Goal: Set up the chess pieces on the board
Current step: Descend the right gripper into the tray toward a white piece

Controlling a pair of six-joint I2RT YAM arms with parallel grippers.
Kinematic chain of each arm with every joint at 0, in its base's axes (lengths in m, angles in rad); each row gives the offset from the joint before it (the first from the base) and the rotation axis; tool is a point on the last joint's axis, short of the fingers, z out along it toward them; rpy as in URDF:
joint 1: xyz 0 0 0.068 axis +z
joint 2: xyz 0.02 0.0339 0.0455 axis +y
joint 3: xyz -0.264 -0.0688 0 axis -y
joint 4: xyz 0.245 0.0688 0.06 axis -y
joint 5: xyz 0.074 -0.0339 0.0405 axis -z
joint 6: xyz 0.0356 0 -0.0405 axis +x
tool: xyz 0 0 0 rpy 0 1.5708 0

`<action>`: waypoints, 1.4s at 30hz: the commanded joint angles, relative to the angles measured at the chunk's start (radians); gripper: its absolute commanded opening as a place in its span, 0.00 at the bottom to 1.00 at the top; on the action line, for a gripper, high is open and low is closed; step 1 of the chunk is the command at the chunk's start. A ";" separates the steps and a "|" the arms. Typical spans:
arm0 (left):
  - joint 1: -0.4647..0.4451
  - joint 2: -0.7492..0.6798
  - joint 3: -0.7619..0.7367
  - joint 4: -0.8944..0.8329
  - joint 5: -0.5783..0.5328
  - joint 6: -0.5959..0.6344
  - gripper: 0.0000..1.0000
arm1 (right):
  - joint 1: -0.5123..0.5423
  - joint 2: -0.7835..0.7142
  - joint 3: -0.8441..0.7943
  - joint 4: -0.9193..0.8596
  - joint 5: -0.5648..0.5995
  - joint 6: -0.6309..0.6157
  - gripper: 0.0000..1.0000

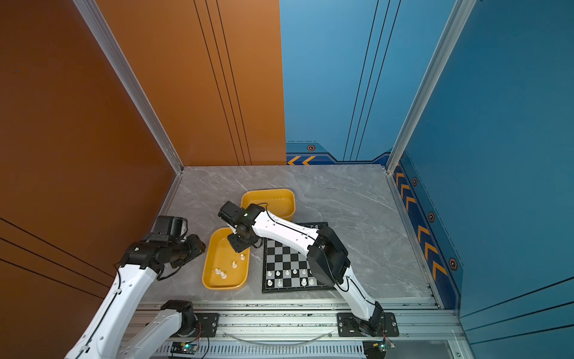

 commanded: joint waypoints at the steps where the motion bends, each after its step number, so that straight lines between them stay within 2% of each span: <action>1: 0.008 -0.019 -0.014 -0.038 0.032 -0.024 0.52 | 0.006 0.023 0.031 -0.011 -0.012 -0.036 0.37; 16: 0.007 -0.031 -0.008 -0.044 0.033 -0.028 0.53 | 0.013 0.097 0.076 -0.027 -0.028 -0.063 0.35; 42: 0.012 -0.030 -0.008 -0.040 0.026 -0.004 0.53 | 0.016 0.196 0.160 -0.158 0.008 -0.092 0.32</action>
